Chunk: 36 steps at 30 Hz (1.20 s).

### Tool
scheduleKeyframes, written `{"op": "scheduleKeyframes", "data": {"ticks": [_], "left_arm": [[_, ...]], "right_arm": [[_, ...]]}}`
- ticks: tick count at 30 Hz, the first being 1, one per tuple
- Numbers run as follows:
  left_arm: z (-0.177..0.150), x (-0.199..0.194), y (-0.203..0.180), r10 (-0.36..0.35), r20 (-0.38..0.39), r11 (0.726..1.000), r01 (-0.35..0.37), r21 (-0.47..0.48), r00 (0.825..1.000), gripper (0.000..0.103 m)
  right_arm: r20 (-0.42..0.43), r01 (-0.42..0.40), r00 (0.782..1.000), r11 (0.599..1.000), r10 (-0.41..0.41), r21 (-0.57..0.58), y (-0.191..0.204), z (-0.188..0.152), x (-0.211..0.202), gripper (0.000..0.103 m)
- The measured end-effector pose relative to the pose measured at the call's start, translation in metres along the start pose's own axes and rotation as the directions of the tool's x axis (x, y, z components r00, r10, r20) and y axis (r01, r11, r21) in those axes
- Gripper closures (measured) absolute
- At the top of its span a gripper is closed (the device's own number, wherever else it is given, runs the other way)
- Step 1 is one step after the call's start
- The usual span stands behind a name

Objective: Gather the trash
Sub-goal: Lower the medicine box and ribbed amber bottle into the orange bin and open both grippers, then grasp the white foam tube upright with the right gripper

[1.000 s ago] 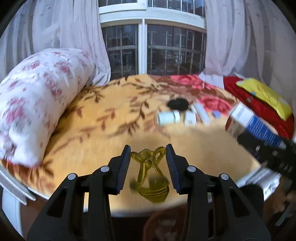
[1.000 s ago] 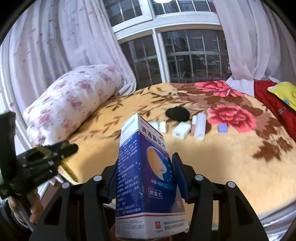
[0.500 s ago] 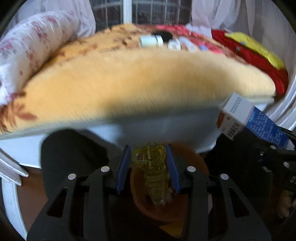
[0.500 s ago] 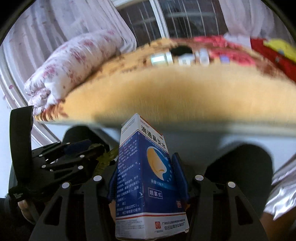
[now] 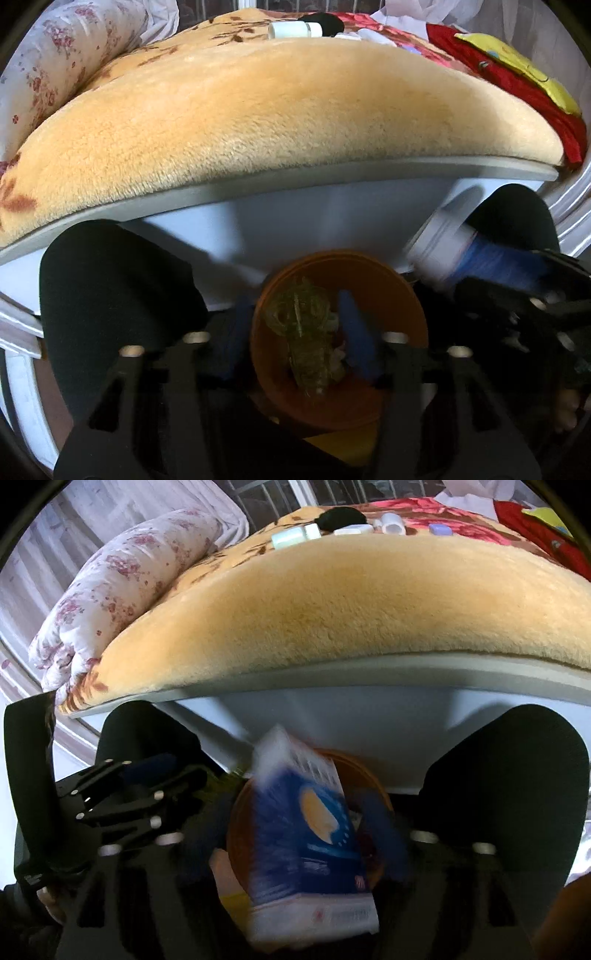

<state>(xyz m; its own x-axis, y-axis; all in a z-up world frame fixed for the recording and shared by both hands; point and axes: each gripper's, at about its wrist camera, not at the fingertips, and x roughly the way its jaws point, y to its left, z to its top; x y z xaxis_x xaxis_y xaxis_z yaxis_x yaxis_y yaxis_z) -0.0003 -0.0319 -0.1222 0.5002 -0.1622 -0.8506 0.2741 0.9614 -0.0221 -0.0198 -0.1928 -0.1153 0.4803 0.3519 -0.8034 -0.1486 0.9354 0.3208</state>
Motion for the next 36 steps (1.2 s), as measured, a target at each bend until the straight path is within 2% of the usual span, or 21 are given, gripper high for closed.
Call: {"op": "scheduleKeyframes", "data": {"ticks": [1, 11, 15, 20, 23, 26, 31, 35, 36], "left_arm": [[0.000, -0.001, 0.001, 0.005, 0.007, 1.000, -0.005, -0.002, 1.000, 0.035], [0.005, -0.001, 0.001, 0.021, 0.013, 1.000, -0.021, 0.011, 1.000, 0.035], [0.007, -0.008, -0.001, 0.035, 0.027, 0.999, -0.035, 0.014, 0.999, 0.035], [0.017, -0.029, 0.000, 0.043, 0.084, 0.998, -0.047, 0.043, 0.996, 0.034], [0.028, -0.045, 0.001, 0.066, 0.145, 0.995, -0.077, 0.071, 0.987, 0.023], [0.046, -0.055, 0.001, 0.048, 0.185, 0.994, -0.065, 0.087, 0.982, 0.022], [0.080, -0.064, 0.006, -0.014, 0.224, 0.998, 0.001, 0.057, 0.974, 0.020], [0.099, -0.063, 0.013, -0.035, 0.255, 0.999, 0.032, 0.015, 0.966, 0.016], [0.103, -0.061, 0.015, -0.043, 0.256, 0.999, 0.043, 0.004, 0.966, 0.016]], "right_arm": [[0.004, -0.001, 1.000, 1.000, 0.001, 0.008, -0.002, 0.000, -0.001, 0.023], [0.036, -0.002, 0.999, 0.998, 0.000, 0.067, -0.018, -0.004, -0.011, 0.023], [0.084, 0.013, 0.996, 1.000, -0.015, 0.025, -0.010, -0.001, -0.027, 0.023], [0.136, 0.014, 0.991, 0.998, -0.006, -0.056, -0.001, 0.020, -0.056, 0.023], [0.162, 0.015, 0.987, 0.997, -0.002, -0.081, -0.007, 0.049, -0.070, 0.023], [0.175, 0.018, 0.985, 0.998, -0.007, -0.064, -0.025, 0.099, -0.076, 0.023], [0.177, 0.028, 0.984, 0.999, -0.032, 0.020, -0.062, 0.191, -0.061, 0.023], [0.121, 0.065, 0.990, 0.994, -0.076, 0.092, -0.089, 0.269, -0.020, 0.039], [0.109, 0.071, 0.991, 0.992, -0.082, 0.103, -0.092, 0.280, -0.013, 0.040]]}}
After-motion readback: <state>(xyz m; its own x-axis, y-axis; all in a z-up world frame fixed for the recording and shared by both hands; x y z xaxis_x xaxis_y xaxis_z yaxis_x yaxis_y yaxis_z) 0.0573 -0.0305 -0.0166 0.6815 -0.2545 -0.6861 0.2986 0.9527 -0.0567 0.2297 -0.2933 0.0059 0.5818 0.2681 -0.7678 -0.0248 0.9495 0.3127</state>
